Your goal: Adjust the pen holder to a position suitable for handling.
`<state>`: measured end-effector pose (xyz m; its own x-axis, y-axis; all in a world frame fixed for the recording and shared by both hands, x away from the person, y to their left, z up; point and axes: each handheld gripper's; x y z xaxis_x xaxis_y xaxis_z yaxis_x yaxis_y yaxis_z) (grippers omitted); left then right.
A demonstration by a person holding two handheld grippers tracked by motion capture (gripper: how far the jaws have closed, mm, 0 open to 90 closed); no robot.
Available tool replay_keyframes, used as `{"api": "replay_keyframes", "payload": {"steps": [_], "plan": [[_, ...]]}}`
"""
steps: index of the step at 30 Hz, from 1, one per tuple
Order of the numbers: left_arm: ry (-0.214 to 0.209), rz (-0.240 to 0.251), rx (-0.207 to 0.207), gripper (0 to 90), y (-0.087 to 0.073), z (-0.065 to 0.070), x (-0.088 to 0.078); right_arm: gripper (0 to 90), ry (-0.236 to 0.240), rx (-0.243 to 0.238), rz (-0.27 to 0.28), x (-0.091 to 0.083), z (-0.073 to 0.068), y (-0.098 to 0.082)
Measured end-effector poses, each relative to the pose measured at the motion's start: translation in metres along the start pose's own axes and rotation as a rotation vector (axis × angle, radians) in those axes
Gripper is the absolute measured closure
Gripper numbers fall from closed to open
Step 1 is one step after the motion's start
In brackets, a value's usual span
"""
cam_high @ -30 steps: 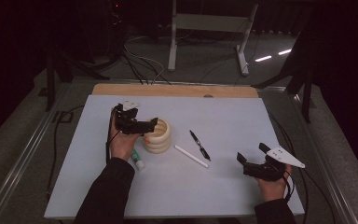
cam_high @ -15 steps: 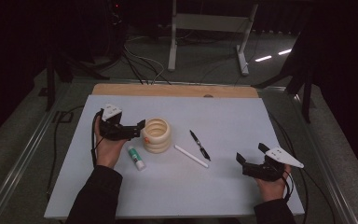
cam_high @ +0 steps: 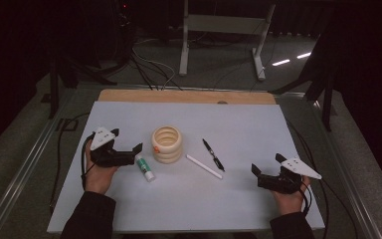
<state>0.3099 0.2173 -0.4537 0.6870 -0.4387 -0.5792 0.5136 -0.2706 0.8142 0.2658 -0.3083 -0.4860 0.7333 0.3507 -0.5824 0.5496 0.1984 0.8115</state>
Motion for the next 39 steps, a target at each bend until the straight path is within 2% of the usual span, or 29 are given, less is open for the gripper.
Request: {"api": "replay_keyframes", "payload": {"steps": [3, 5, 8, 15, 17, 22, 30, 33, 39], "plan": [[0.001, 0.002, -0.023, 0.2, -0.011, -0.003, -0.007, 0.0, -0.003, 0.001, -0.004, 0.001, 0.000, -0.001], [0.019, -0.009, -0.019, 0.2, -0.016, -0.005, -0.010, 0.0, 0.002, 0.004, -0.008, 0.001, 0.000, -0.001], [0.031, 0.018, -0.029, 0.2, -0.022, -0.007, -0.016, 0.0, 0.002, -0.008, -0.010, 0.001, -0.002, -0.001], [0.042, 0.013, -0.024, 0.2, -0.028, -0.007, -0.022, 0.0, 0.018, -0.005, -0.012, 0.000, -0.003, 0.000], [0.046, 0.015, -0.028, 0.2, -0.029, -0.006, -0.023, 0.0, 0.040, 0.006, -0.010, 0.000, -0.003, 0.000], [0.069, 0.016, -0.033, 0.2, -0.035, -0.007, -0.024, 0.0, 0.060, -0.015, 0.002, -0.003, -0.006, 0.007], [0.095, 0.025, -0.037, 0.2, -0.041, -0.009, -0.029, 0.0, 0.082, -0.030, -0.013, -0.004, -0.008, 0.027], [0.101, 0.038, -0.050, 0.2, -0.043, -0.009, -0.031, 0.0, 0.078, -0.027, -0.023, -0.001, -0.008, 0.037], [0.105, 0.031, -0.044, 0.2, -0.045, -0.009, -0.031, 0.0, 0.086, -0.032, -0.051, 0.010, -0.012, 0.057]]}}
Point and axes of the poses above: each handheld gripper's, and its own axes: x roughly forward along the jaws, y roughly out of its top, z roughly to its right, and after that the axes turned 13 degrees about -z, right-handed
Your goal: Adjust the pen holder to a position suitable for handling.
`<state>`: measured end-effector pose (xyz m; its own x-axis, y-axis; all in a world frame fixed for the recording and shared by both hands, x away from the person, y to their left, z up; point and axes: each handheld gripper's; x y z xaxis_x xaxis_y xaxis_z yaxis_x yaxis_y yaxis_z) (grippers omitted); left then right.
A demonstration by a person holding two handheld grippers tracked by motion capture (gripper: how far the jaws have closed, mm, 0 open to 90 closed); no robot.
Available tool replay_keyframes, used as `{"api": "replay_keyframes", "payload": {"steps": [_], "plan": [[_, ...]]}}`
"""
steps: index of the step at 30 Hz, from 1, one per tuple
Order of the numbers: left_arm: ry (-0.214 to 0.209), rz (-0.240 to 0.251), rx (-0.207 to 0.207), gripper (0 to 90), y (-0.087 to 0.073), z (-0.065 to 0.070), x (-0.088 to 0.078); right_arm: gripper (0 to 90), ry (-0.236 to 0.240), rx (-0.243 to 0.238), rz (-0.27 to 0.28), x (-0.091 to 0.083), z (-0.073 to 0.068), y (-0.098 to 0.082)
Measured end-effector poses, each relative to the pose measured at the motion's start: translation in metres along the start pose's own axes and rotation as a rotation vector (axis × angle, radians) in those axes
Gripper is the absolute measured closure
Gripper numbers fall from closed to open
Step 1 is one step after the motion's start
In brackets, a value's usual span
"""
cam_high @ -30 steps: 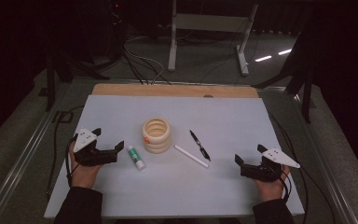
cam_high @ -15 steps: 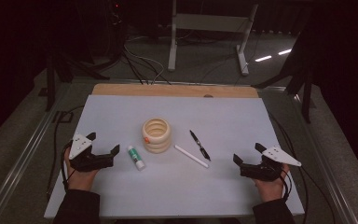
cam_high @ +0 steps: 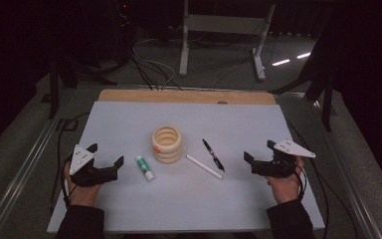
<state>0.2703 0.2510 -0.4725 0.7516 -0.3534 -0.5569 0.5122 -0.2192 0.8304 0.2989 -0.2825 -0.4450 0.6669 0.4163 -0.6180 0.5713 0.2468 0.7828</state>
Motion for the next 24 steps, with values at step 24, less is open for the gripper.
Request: {"api": "replay_keyframes", "payload": {"steps": [24], "plan": [[-0.022, -0.009, -0.012, 0.3, -0.002, -0.003, 0.002, 0.0, 0.053, -0.087, -0.106, 0.044, -0.029, 0.063]]}}
Point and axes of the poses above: each handheld gripper's, and its own axes: x roughly forward along the jaws, y roughly out of its top, z roughly to its right, and after that the axes turned 13 degrees about -z, right-handed
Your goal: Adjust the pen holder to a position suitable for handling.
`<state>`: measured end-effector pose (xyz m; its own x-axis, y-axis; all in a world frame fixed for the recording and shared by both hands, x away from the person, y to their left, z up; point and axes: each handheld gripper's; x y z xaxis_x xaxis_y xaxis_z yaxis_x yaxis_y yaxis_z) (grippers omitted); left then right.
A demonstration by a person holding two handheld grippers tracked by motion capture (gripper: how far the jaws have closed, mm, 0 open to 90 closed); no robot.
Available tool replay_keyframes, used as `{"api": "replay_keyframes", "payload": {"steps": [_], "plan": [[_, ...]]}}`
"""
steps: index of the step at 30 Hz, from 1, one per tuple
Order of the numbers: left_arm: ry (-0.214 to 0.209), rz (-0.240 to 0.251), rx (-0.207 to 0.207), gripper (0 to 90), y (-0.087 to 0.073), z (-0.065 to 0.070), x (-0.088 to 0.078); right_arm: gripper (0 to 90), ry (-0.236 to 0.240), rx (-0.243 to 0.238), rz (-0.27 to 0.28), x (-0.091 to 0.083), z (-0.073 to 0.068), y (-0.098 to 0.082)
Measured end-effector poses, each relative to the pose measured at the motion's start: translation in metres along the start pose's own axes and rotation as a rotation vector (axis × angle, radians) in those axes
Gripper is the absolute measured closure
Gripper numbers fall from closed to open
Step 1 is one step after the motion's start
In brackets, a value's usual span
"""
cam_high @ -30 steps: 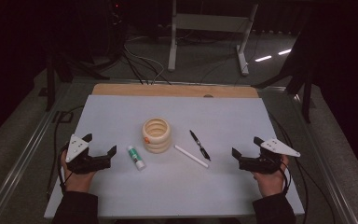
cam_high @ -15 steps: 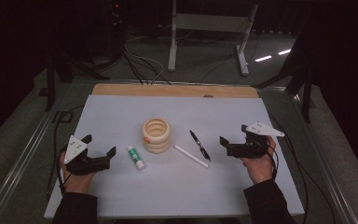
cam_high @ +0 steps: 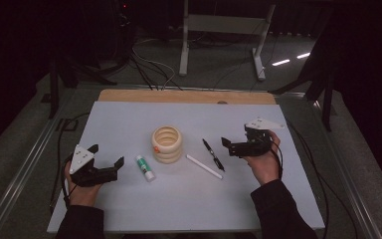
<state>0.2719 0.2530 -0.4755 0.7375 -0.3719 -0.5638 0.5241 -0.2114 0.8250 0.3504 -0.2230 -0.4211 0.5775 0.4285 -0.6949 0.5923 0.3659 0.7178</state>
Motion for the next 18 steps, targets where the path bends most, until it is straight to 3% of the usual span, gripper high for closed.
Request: {"api": "replay_keyframes", "payload": {"steps": [18], "plan": [[0.012, 0.000, 0.002, 0.3, -0.001, -0.001, 0.000, 0.0, 0.025, -0.037, -0.051, 0.023, -0.008, 0.023]]}}
Point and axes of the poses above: each handheld gripper's, and its own axes: x roughly forward along the jaws, y roughly out of its top, z roughly to its right, and after that the axes turned 13 degrees about -z, right-handed
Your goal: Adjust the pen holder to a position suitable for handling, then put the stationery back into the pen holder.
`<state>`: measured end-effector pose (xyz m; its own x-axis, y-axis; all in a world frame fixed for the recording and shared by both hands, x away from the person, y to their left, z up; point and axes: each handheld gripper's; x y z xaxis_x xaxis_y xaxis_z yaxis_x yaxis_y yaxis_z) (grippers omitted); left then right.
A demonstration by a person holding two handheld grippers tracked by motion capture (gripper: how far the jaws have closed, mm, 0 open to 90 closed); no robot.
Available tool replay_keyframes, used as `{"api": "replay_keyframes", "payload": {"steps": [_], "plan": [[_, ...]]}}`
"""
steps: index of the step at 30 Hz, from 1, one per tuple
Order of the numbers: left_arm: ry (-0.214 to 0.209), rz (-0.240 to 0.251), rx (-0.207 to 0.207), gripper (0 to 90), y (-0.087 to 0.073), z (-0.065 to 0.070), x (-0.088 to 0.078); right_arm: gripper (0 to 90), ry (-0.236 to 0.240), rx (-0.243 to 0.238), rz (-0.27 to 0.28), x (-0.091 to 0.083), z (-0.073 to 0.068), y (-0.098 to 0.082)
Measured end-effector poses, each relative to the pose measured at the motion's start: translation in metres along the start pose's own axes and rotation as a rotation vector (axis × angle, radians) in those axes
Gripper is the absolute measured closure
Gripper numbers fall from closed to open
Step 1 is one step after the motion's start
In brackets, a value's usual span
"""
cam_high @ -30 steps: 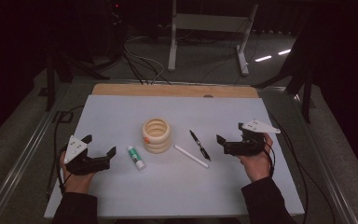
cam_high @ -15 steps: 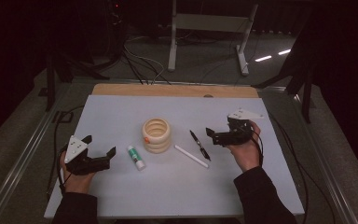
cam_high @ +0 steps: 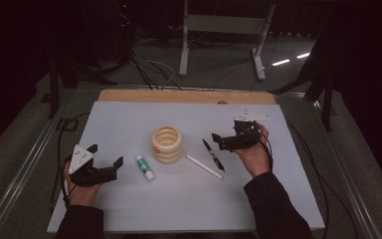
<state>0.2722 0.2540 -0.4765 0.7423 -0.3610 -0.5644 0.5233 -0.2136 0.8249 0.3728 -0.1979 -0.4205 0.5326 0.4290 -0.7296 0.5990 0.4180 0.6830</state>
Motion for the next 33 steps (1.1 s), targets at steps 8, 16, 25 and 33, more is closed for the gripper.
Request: {"api": "replay_keyframes", "payload": {"steps": [8, 16, 25, 33], "plan": [[0.006, 0.006, 0.003, 0.3, 0.000, 0.001, -0.001, 0.0, 0.007, -0.015, -0.028, 0.011, -0.004, 0.005], [0.006, -0.005, 0.008, 0.3, 0.000, 0.001, 0.000, 0.0, 0.012, -0.006, -0.072, 0.024, -0.003, 0.007], [0.022, 0.000, 0.008, 0.4, 0.000, 0.001, -0.001, 0.0, 0.004, 0.013, -0.156, 0.041, -0.001, 0.009], [0.018, -0.004, 0.001, 0.4, 0.000, 0.000, 0.000, 0.1, 0.008, 0.028, -0.242, 0.056, -0.002, 0.009]]}}
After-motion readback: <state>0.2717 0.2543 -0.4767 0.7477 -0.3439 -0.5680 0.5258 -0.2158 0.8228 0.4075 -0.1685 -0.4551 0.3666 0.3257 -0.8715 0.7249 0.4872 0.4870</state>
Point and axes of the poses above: each handheld gripper's, and its own axes: x roughly forward along the jaws, y roughly out of its top, z roughly to its right, and after that the axes turned 13 degrees about -z, right-handed
